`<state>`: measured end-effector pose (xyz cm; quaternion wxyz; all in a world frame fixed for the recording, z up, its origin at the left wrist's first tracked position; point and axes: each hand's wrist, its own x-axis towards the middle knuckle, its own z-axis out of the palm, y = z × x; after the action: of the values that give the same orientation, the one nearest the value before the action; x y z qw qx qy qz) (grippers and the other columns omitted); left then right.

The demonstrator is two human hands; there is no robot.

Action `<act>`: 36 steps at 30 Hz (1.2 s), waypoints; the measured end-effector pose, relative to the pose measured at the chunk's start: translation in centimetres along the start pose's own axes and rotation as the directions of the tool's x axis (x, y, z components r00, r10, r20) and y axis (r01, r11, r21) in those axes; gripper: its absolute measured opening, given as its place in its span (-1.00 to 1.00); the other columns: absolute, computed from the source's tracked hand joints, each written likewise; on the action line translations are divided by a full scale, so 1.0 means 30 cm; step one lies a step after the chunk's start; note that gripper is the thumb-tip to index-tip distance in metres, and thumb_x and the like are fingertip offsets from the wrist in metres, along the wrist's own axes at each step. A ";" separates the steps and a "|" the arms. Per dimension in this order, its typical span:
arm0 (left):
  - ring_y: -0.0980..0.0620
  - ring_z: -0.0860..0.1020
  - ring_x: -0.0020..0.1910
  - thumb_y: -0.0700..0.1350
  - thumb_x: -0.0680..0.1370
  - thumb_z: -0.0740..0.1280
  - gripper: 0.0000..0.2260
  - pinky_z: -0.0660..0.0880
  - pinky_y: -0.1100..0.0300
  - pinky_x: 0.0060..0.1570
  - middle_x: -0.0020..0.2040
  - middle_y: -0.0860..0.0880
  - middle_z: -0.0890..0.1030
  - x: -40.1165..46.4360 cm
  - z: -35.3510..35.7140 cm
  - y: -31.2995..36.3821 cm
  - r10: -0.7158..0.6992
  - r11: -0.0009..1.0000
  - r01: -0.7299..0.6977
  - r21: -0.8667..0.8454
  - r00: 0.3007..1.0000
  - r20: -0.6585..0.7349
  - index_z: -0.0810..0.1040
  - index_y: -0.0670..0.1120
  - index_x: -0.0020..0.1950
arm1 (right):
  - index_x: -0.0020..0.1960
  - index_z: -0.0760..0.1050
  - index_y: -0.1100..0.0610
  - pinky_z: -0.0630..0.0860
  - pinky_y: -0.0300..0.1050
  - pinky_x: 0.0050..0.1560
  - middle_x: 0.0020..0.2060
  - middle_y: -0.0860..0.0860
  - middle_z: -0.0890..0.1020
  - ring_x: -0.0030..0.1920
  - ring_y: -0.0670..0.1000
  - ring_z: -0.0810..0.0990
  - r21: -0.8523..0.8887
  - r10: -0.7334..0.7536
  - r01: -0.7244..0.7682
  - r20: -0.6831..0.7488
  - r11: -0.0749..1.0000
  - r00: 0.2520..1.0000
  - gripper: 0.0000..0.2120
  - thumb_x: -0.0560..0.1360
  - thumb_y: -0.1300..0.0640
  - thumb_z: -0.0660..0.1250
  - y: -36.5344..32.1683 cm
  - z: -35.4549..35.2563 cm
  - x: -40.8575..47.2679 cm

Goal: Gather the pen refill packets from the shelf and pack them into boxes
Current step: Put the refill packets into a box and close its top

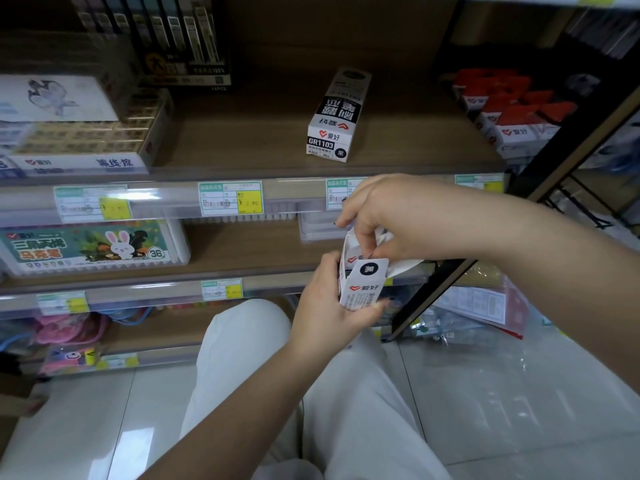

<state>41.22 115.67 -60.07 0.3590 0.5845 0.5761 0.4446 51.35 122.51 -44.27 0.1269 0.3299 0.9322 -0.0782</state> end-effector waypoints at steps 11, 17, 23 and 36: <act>0.24 0.49 -0.08 0.11 0.26 0.48 -0.53 0.36 0.39 -0.24 -0.08 0.18 0.49 0.010 -0.002 0.003 0.003 1.000 -0.003 0.020 1.000 -0.003 0.30 0.17 0.04 | -0.11 0.67 0.00 0.32 -0.07 0.30 0.29 -0.16 0.49 0.29 -0.08 0.41 0.071 -0.040 0.038 0.016 0.997 0.999 -0.90 0.48 0.07 0.37 0.018 -0.011 0.006; 0.23 0.48 -0.09 0.03 0.30 0.55 -0.52 0.35 0.40 -0.23 -0.10 0.19 0.47 0.019 -0.008 0.004 0.000 1.000 0.000 0.013 1.000 0.011 0.32 0.10 0.04 | -0.14 0.63 -0.11 0.33 -0.23 0.15 0.22 -0.24 0.51 0.20 -0.22 0.42 0.232 0.007 -0.022 0.063 0.973 0.998 -0.88 0.48 0.08 0.36 0.033 -0.036 0.009; 0.29 0.48 -0.08 0.00 0.31 0.55 -0.51 0.36 0.44 -0.23 -0.08 0.18 0.49 0.025 -0.012 0.000 -0.017 1.000 0.017 -0.010 1.000 0.015 0.33 0.11 0.06 | -0.18 0.64 0.02 0.35 -0.16 0.22 0.22 -0.19 0.53 0.22 -0.15 0.46 0.119 -0.038 0.034 0.031 0.992 0.999 -0.90 0.47 0.09 0.36 0.031 -0.021 0.034; 0.29 0.51 -0.09 0.18 0.21 0.44 -0.56 0.36 0.42 -0.28 -0.11 0.18 0.53 0.012 -0.010 0.009 -0.040 0.999 0.040 0.005 0.999 0.023 0.28 0.22 -0.06 | -0.13 0.65 0.12 0.43 0.01 0.15 0.10 0.02 0.61 0.15 0.08 0.52 -0.040 -0.073 0.075 0.048 0.996 0.996 -0.89 0.46 0.18 0.33 -0.007 0.007 0.039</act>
<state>41.01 115.97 -59.67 0.3732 0.5786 0.5844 0.4294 50.38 122.99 -44.80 0.1524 0.2904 0.9420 -0.0711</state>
